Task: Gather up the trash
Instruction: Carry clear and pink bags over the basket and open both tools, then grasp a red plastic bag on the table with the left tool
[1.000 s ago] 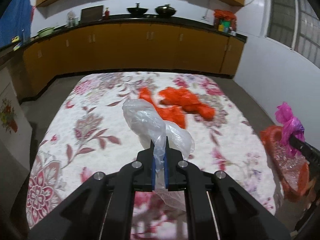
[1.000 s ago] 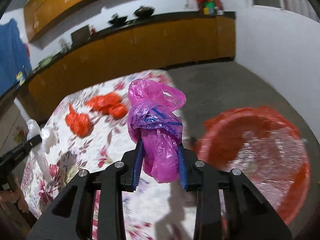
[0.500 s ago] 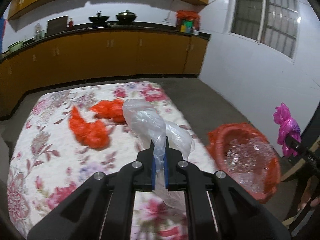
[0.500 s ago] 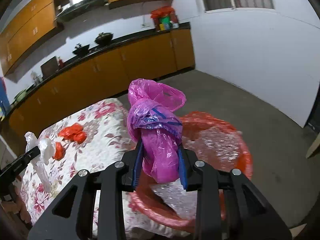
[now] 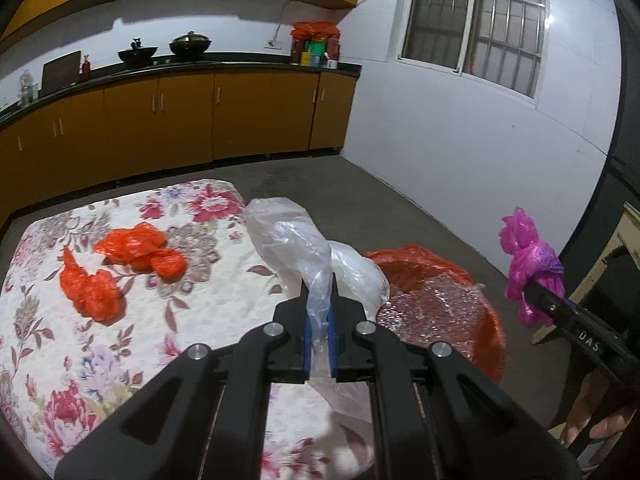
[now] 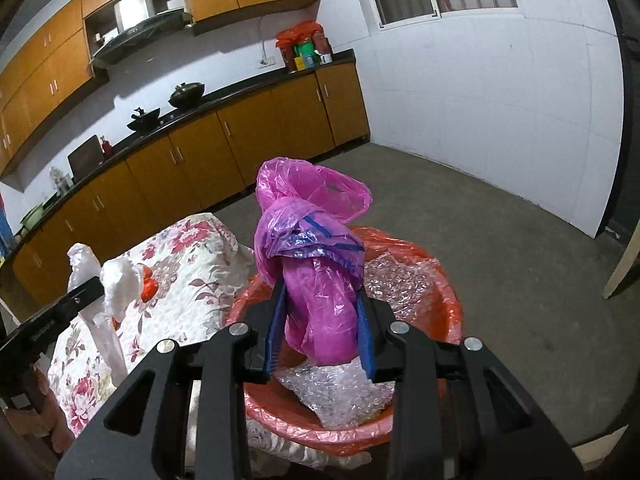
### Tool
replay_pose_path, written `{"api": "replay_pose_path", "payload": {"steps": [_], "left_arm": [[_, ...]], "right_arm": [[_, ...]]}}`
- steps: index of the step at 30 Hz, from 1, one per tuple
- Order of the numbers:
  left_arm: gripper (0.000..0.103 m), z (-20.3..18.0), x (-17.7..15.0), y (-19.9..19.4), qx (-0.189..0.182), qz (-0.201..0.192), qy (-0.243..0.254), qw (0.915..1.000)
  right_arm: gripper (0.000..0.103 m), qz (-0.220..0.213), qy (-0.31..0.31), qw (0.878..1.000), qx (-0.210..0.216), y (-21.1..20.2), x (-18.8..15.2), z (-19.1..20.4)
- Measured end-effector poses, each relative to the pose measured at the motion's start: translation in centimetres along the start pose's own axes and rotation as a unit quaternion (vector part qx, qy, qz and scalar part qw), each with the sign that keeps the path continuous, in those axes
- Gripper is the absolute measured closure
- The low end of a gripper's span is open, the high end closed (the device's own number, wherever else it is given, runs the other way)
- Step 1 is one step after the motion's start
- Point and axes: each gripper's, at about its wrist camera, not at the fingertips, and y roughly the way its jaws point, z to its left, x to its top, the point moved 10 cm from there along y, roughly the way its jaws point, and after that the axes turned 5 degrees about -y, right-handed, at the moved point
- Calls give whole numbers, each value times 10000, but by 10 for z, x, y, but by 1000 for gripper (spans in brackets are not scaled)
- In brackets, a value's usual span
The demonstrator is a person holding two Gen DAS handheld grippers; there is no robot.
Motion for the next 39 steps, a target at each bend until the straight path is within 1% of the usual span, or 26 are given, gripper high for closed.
{"api": "replay_pose_path", "payload": {"steps": [9, 19, 28, 29, 31, 32, 33, 35, 37, 39], "left_arm": [[95, -15, -5, 11, -147, 147, 18, 9998], [95, -41, -9, 25, -419, 234, 78, 9988], [95, -70, -12, 45, -694, 367, 83, 9969], [93, -73, -13, 49, -715, 399, 89, 9966], [87, -75, -17, 56, -744, 476, 84, 9961], [77, -75, -20, 59, -753, 533, 73, 9957], [69, -74, -24, 63, -744, 581, 44, 9955], [65, -68, -30, 67, -716, 644, -20, 9953], [63, -60, -34, 71, -650, 697, -57, 9954], [62, -47, -39, 72, -568, 731, -128, 9956]], "right_arm": [[71, -30, 95, 9999, 37, -1, 2, -4], [71, -110, 149, 9998, 49, 0, 7, -12], [70, -285, 293, 9991, 57, 2, 26, -23], [68, -292, 315, 9991, 54, 4, 27, -24], [63, -267, 342, 9990, 51, 7, 26, -25], [59, -243, 344, 9991, 54, 10, 26, -26], [57, -201, 335, 9992, 36, 12, 23, -27], [53, -133, 326, 9994, 24, 15, 19, -27], [50, -70, 344, 9994, 7, 16, 13, -29], [49, -18, 389, 9992, -6, 17, 8, -31]]}}
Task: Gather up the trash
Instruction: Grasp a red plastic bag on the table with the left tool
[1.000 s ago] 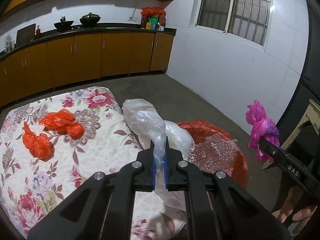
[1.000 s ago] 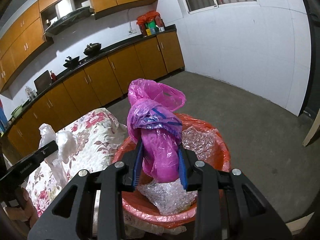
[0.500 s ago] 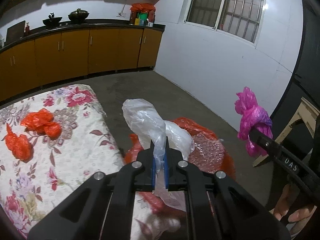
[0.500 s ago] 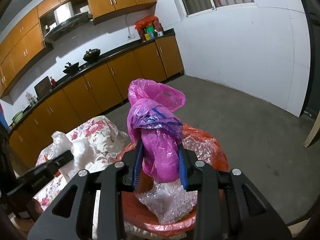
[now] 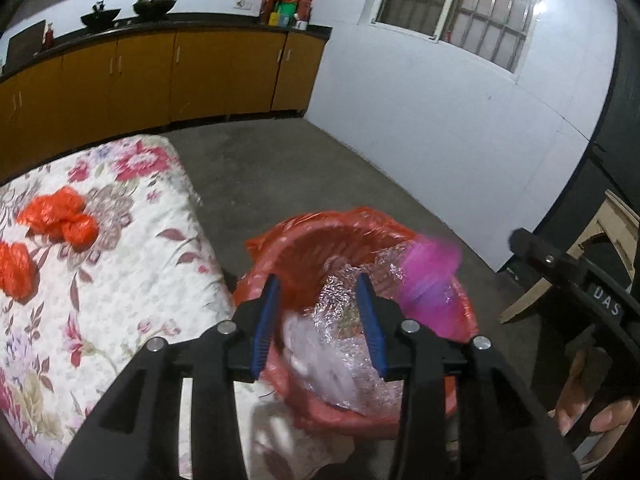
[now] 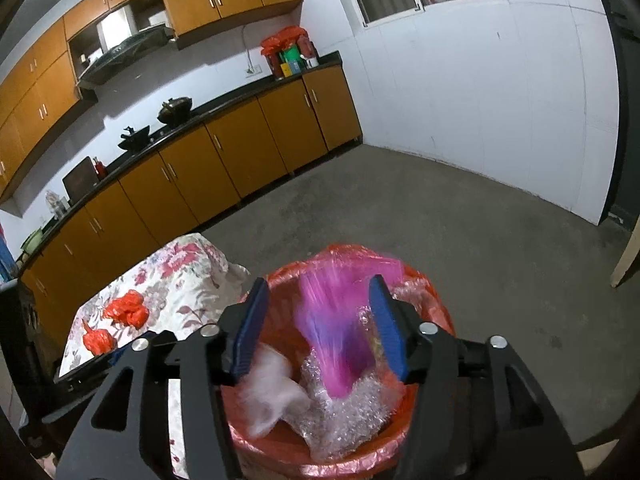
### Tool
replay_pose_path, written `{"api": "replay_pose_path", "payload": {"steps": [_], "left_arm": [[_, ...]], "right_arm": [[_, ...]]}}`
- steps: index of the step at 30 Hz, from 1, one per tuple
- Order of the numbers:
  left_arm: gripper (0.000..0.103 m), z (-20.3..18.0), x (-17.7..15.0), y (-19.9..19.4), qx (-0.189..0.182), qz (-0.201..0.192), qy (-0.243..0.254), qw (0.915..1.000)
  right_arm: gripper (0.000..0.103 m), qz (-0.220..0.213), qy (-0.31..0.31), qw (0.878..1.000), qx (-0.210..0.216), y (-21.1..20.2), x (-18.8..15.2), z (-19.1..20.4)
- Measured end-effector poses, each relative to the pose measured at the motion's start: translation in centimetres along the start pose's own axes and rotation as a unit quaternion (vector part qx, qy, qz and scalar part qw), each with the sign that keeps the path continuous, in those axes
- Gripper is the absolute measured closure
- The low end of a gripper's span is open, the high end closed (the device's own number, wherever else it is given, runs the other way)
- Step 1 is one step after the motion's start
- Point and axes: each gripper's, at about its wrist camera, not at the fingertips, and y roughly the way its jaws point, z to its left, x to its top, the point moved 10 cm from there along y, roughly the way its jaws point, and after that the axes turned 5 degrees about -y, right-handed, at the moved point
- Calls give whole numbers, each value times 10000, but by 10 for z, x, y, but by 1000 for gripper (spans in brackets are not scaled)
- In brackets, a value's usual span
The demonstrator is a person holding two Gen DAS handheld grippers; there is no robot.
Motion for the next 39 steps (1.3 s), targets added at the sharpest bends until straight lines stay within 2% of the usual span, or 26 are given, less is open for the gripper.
{"api": "replay_pose_path", "payload": {"steps": [6, 14, 19, 21, 25, 30, 36, 37, 39], "left_arm": [[48, 40, -3, -13, 573, -172, -28, 9982], [36, 120, -2, -38, 1571, -336, -224, 9868], [31, 189, 4, -61, 2233, -463, -625, 9716], [28, 225, 8, -71, 2576, -546, -857, 9609], [24, 286, 17, -81, 3016, -610, -1362, 9417], [23, 347, 25, -74, 3113, -461, -2013, 9276], [24, 374, 29, -51, 3146, -194, -1953, 9287], [26, 376, 28, -47, 3118, -157, -1939, 9300], [38, 377, 26, -40, 2998, -92, -1926, 9343]], "right_arm": [[49, 21, -75, 10000, -60, -3, -4, 2], [23, -41, -480, 9988, -13, 4, -2, 34], [15, 17, -784, 9969, 96, 14, -7, 63], [14, 30, -894, 9959, 132, 19, -9, 77], [14, 85, -984, 9947, 289, 31, -13, 99], [14, 192, -1066, 9927, 532, 47, -19, 129], [14, 330, -1382, 9870, 753, 68, -29, 170], [14, 347, -1433, 9859, 793, 71, -30, 177], [14, 377, -1540, 9834, 885, 77, -33, 193]]}}
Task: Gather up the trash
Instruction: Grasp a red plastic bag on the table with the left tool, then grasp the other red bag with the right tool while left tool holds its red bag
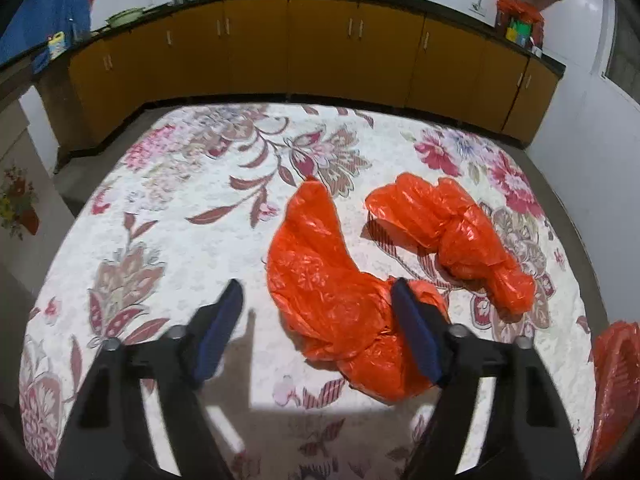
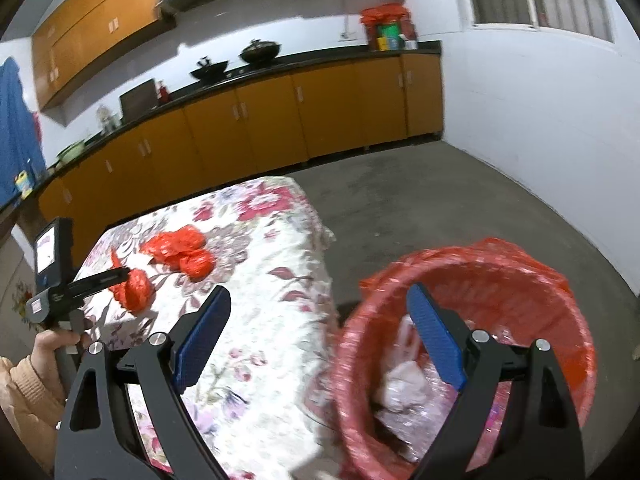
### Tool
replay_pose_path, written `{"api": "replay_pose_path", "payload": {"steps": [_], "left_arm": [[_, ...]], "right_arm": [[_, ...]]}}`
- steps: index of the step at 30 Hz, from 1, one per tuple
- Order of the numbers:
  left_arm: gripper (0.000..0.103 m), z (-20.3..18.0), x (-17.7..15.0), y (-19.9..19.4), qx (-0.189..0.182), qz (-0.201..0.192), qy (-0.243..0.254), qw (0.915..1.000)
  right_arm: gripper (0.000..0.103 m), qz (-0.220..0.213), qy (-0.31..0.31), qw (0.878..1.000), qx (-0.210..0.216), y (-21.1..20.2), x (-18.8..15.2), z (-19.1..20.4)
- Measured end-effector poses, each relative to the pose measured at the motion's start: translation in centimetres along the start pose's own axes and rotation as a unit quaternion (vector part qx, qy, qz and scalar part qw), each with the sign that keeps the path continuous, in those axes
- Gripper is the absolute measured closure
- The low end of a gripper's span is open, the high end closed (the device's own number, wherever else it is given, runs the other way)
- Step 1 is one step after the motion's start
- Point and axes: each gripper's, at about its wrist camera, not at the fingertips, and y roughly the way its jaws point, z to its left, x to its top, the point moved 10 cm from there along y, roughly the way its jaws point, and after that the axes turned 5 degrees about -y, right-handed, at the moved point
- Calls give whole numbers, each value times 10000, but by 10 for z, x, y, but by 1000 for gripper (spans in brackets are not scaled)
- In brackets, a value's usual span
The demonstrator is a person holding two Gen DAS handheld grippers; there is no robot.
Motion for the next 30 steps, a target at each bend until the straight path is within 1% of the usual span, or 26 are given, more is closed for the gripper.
{"api": "replay_pose_path", "payload": {"steps": [1, 3, 4, 6, 7, 9, 10, 12, 14, 17, 20, 24, 26, 30], "left_arm": [[40, -1, 0, 2, -85, 6, 11, 10000], [54, -6, -1, 2, -203, -19, 110, 9997], [56, -10, -2, 1, -282, -34, 215, 9994], [65, -14, -4, 0, -350, -70, 329, 9988], [67, -15, -5, 0, -395, -68, 338, 9986], [74, -14, -7, 1, -505, -63, 290, 9983], [75, -13, -7, 0, -539, -70, 276, 9981], [81, -11, -7, -3, -551, -137, 290, 9980], [84, -7, -6, -8, -544, -214, 294, 9979], [85, 11, 0, -17, -492, -321, 193, 9981], [85, 35, 7, -25, -368, -444, 90, 9983], [85, 74, 13, -35, -108, -565, -62, 9983], [85, 90, 15, -37, -18, -587, -120, 9982], [85, 117, 16, -42, 116, -639, -211, 9977]], "right_arm": [[14, 15, -57, 10000, 56, 5, 1, 8], [14, 45, -173, 9997, 156, 13, 3, 23], [14, 58, -219, 9996, 193, 16, 3, 29], [14, 100, -364, 9988, 311, 24, 3, 47], [14, 110, -414, 9985, 346, 27, 3, 53], [14, 135, -564, 9974, 435, 34, 3, 69], [14, 147, -613, 9969, 463, 36, 2, 75], [14, 178, -693, 9960, 526, 41, 2, 85], [14, 206, -761, 9952, 586, 46, 2, 94], [14, 265, -853, 9934, 722, 60, 6, 109], [14, 368, -894, 9912, 907, 81, 12, 129], [17, 558, -922, 9883, 1082, 113, 15, 153], [18, 652, -950, 9871, 1113, 127, 15, 163], [23, 764, -1229, 9844, 998, 158, 18, 184]]}}
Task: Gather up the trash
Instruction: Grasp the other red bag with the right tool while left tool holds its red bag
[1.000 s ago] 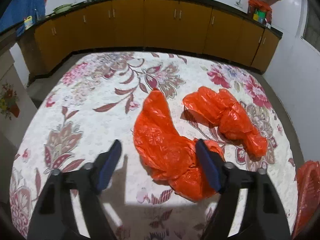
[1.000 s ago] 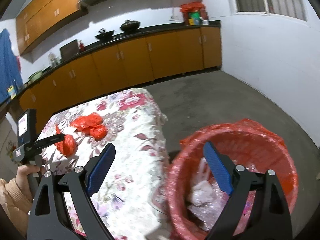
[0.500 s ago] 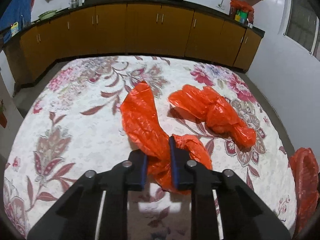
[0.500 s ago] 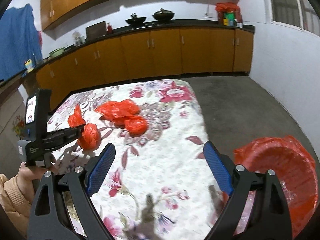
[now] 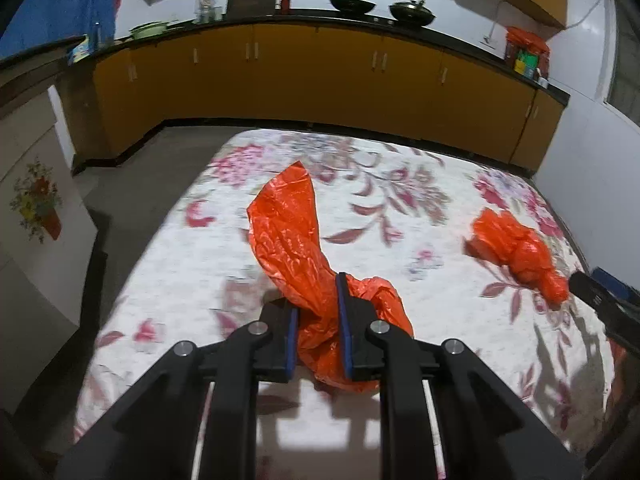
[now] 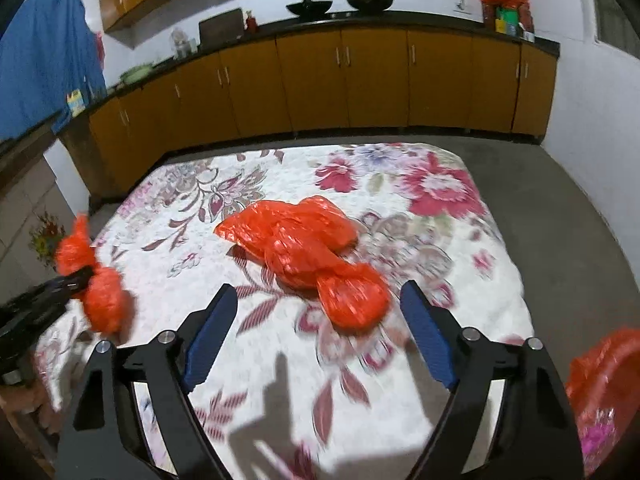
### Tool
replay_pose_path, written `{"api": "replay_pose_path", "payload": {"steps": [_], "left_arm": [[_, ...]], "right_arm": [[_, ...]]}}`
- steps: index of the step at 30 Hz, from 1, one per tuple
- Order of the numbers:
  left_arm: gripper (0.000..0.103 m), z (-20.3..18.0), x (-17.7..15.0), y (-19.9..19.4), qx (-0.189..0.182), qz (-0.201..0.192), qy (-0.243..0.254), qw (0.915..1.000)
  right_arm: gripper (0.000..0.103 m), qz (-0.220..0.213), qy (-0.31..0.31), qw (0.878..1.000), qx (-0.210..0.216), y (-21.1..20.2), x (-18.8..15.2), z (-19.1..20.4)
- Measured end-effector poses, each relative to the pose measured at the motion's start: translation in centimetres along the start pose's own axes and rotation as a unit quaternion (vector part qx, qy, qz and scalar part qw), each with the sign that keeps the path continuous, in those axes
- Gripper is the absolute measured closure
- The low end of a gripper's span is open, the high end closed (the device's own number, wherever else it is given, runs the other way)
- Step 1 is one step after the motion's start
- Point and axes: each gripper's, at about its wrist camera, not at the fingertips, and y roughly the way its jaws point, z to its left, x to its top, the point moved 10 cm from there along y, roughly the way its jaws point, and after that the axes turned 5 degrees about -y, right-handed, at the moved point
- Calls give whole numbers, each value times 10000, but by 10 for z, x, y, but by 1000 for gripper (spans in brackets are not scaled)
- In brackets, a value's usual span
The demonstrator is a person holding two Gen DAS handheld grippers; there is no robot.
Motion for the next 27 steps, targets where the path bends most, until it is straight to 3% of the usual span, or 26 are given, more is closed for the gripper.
{"api": "replay_pose_path", "payload": {"steps": [7, 12, 17, 27], "left_arm": [[85, 31, 2, -4, 135, -37, -104, 9998], [86, 33, -1, -2, 7, 8, -131, 9999], [85, 29, -6, 5, -102, 110, -166, 9997], [85, 17, -9, 5, -188, 154, -172, 9996]], "right_arm": [[27, 226, -239, 9994, -79, 41, 14, 15], [29, 492, -341, 9981, -163, 62, 7, 18], [61, 742, -178, 9971, -73, 70, -2, 13], [67, 596, -47, 9982, 67, 41, -9, 7]]}}
